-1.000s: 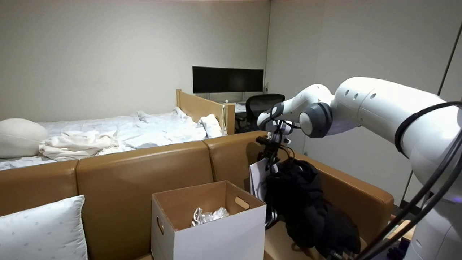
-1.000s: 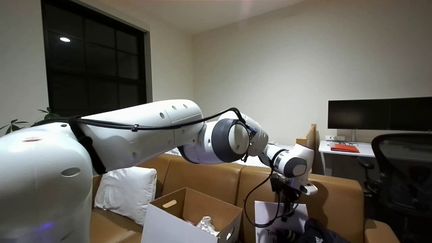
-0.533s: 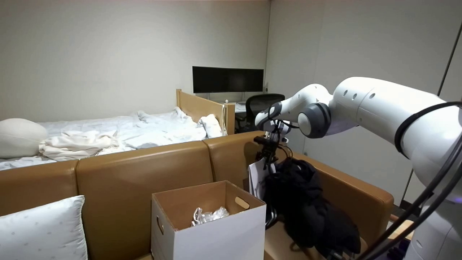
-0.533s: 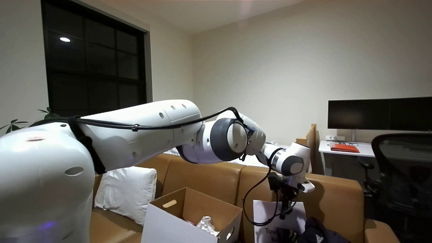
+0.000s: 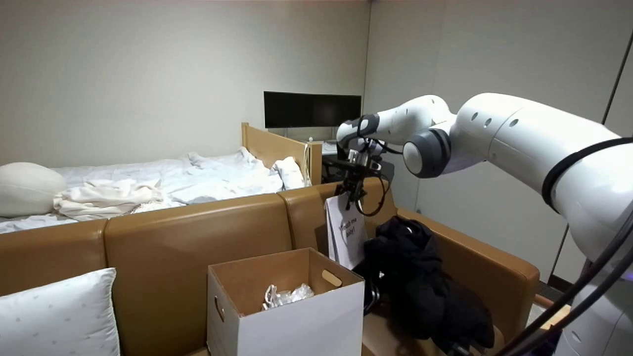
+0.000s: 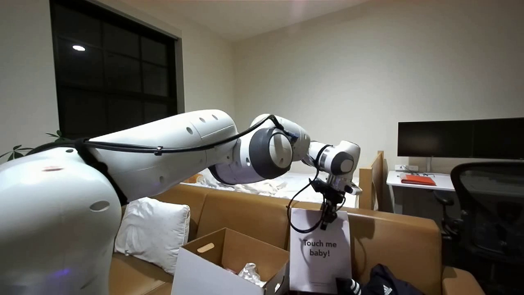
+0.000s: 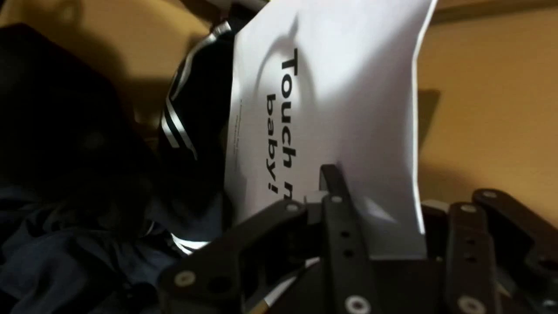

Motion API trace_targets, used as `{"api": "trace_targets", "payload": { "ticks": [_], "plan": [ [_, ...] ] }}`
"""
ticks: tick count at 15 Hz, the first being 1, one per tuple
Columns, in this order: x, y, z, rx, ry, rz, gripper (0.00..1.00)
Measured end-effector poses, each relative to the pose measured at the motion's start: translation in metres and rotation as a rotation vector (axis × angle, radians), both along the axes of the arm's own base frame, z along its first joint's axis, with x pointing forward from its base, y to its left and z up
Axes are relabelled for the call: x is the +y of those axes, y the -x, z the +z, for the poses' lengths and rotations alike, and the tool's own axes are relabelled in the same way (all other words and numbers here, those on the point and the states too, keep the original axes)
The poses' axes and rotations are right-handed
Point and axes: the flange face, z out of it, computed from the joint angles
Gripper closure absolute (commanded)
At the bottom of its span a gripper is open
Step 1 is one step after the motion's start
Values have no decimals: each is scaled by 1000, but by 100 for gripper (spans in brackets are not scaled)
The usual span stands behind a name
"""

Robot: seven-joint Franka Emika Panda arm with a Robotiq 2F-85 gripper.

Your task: Remove the clothes from the box, put them on the couch, and then put the umbrella on the couch in the box

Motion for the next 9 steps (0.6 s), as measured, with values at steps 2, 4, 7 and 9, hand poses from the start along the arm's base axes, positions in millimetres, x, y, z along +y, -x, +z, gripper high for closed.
{"api": "trace_targets", "payload": {
  "ticks": [2, 4, 7, 9],
  "plan": [
    [26, -1, 47, 49, -13, 36, 100],
    [47, -2, 96, 62, 15, 43, 100],
    [87, 0, 162, 70, 22, 40, 100],
    [121, 6, 205, 72, 18, 32, 100]
  ]
}}
